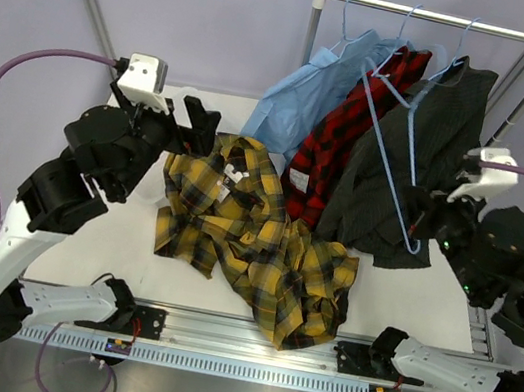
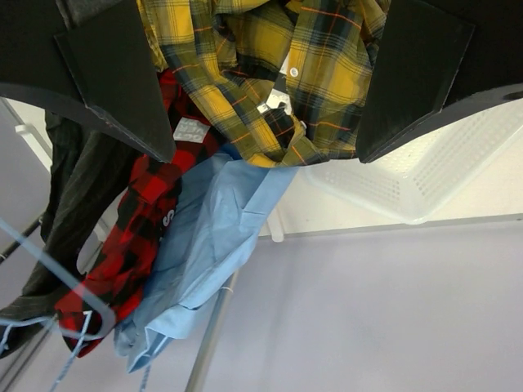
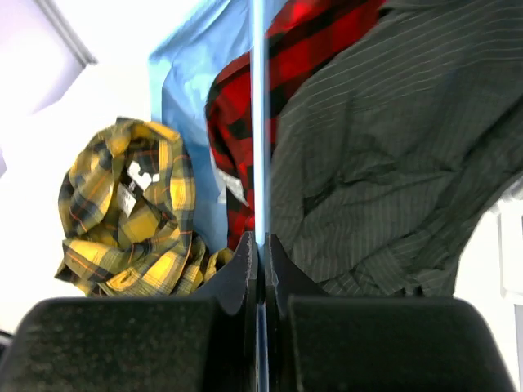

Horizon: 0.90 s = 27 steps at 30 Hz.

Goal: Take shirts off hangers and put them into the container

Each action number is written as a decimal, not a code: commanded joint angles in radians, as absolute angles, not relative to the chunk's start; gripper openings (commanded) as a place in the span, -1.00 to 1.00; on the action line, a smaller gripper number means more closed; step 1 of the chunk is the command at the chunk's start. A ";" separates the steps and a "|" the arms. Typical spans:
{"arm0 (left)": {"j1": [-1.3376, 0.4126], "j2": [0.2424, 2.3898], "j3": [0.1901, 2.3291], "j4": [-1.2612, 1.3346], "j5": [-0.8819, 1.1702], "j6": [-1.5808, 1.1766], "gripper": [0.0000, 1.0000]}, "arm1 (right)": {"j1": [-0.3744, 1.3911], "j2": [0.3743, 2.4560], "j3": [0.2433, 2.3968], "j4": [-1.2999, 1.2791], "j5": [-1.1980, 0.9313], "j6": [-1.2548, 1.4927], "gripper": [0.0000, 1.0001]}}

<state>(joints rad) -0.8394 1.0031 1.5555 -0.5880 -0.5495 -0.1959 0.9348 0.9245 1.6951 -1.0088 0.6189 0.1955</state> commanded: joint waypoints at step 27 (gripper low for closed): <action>-0.836 0.962 1.223 -0.586 -0.503 -0.318 0.98 | 0.934 0.761 1.684 -1.123 0.876 0.384 -1.00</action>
